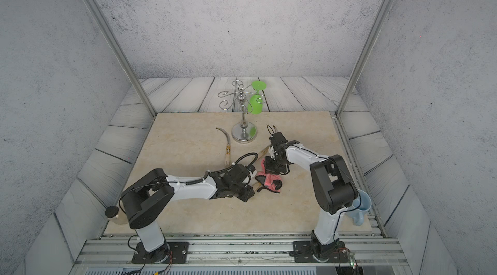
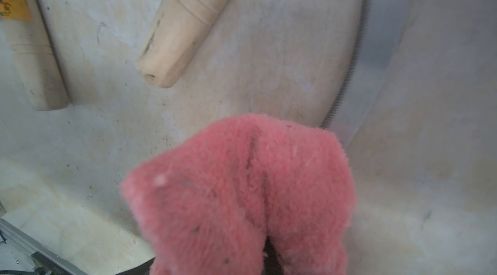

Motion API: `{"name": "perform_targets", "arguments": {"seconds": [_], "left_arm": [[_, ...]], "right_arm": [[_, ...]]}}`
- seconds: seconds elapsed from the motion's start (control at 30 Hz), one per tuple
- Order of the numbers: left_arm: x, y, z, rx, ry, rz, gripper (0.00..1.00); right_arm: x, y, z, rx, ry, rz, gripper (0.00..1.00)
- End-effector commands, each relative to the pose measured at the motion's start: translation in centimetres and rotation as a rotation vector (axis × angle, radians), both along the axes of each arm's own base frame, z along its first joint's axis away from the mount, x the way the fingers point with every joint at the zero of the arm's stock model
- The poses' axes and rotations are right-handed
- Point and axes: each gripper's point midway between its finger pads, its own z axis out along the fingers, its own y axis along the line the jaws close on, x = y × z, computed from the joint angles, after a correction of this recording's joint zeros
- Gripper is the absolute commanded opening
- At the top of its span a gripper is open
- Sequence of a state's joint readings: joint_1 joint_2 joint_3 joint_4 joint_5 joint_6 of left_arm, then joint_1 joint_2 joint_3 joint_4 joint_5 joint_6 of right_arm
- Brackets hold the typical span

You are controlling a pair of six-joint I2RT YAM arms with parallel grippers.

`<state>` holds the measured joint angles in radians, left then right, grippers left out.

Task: Wipe small sickles with rags
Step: Wipe the small sickle at the center of the board.

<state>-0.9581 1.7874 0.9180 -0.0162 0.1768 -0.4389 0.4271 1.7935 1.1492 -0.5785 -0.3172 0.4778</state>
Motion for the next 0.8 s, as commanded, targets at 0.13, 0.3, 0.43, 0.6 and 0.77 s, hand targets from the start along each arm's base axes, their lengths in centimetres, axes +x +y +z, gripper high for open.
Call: {"name": "perform_targets", "arguments": {"seconds": [0.13,0.3,0.43,0.6,0.77], "left_arm": [[0.1,1.1,-1.0,0.062,0.033,0.027,0.0],[0.0,0.9,-1.2,0.067,0.036,0.014,0.0],[0.0,1.0,-1.2,0.071,0.038,0.012,0.0],[-0.1,1.4,-0.7,0.074,0.032,0.014,0.1],[-0.5,1.6,0.3,0.076,0.027,-0.02,0.33]], "right_arm": [[-8.4,2.8,-2.0,0.107,0.152,0.056,0.16],[-9.9,2.4,-0.2,0.145,0.124,0.03,0.16],[-9.2,0.9,1.5,0.094,0.072,0.013,0.16],[-7.5,-1.7,2.7,0.03,0.026,-0.034,0.16],[-5.8,-4.7,5.1,-0.009,-0.043,-0.094,0.16]]}}
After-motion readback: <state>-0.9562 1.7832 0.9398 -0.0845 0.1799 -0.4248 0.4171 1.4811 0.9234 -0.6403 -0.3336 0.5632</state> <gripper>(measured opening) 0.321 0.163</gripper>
